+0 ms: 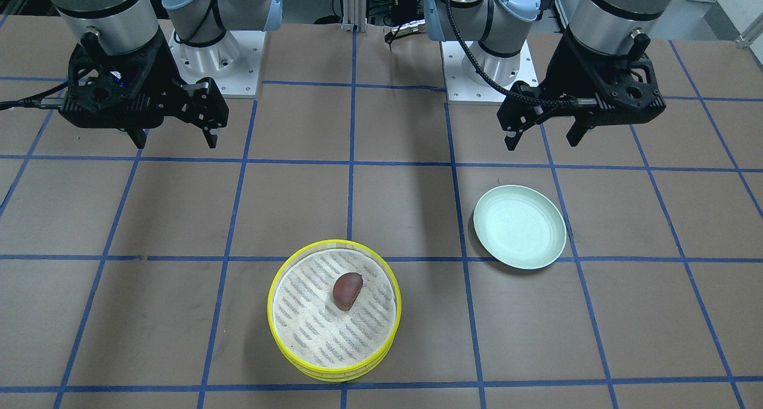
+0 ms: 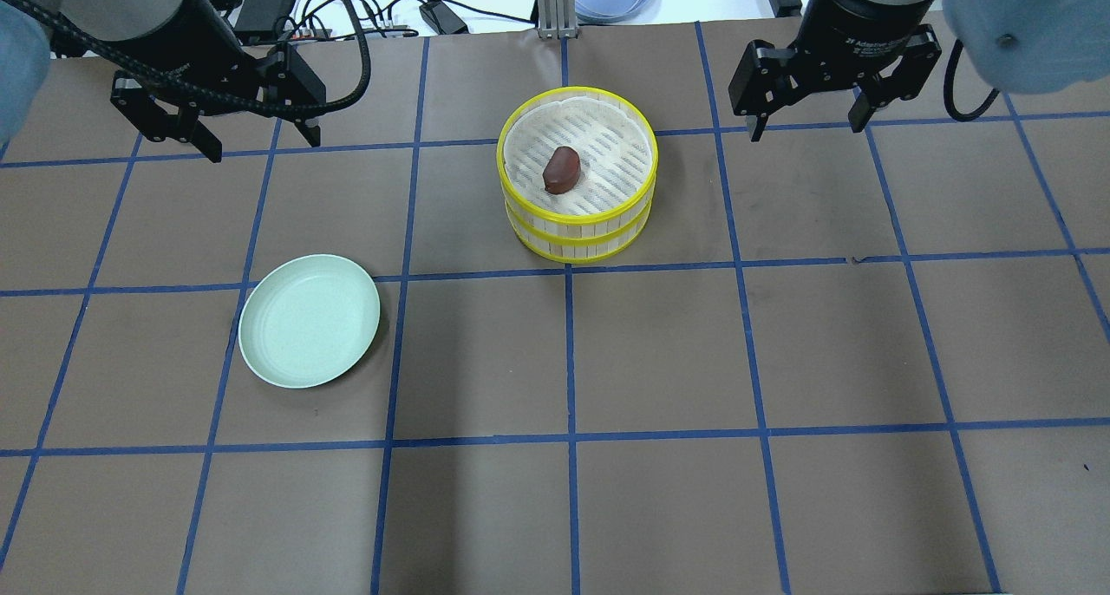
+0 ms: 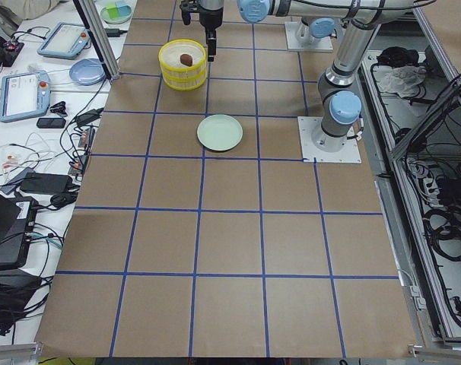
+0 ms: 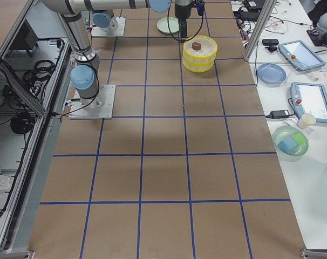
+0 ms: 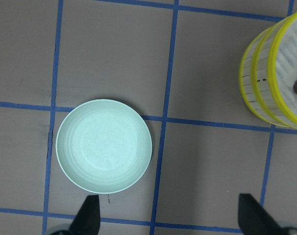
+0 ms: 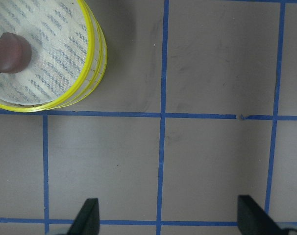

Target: Stack buns with steamer

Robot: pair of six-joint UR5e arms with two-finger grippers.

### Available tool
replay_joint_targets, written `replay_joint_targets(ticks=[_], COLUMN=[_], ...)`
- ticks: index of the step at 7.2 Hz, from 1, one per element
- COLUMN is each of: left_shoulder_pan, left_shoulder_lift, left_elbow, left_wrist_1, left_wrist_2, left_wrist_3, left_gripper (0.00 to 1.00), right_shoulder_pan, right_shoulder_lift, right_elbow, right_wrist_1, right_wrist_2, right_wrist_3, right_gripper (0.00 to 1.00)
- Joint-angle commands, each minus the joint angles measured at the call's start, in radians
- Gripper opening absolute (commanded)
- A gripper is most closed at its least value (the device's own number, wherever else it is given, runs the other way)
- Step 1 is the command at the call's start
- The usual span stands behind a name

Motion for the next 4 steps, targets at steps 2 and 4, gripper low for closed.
replay_joint_targets(ticks=[2, 4], left_shoulder_pan=[0.072, 0.081], left_shoulder_lift=[-0.004, -0.007], left_elbow=[-0.009, -0.008], left_wrist_1=[0.003, 0.006], left_wrist_2=[0.016, 0.013], left_wrist_3=[0.000, 0.011], left_gripper=[1.00, 1.00], right_shoulder_pan=[0.000, 0.000], right_shoulder_lift=[0.000, 0.000], right_elbow=[0.001, 0.001], right_wrist_1=[-0.001, 0.000], right_wrist_2=[0.003, 0.001], right_wrist_3=[0.000, 0.000], right_gripper=[1.00, 1.00])
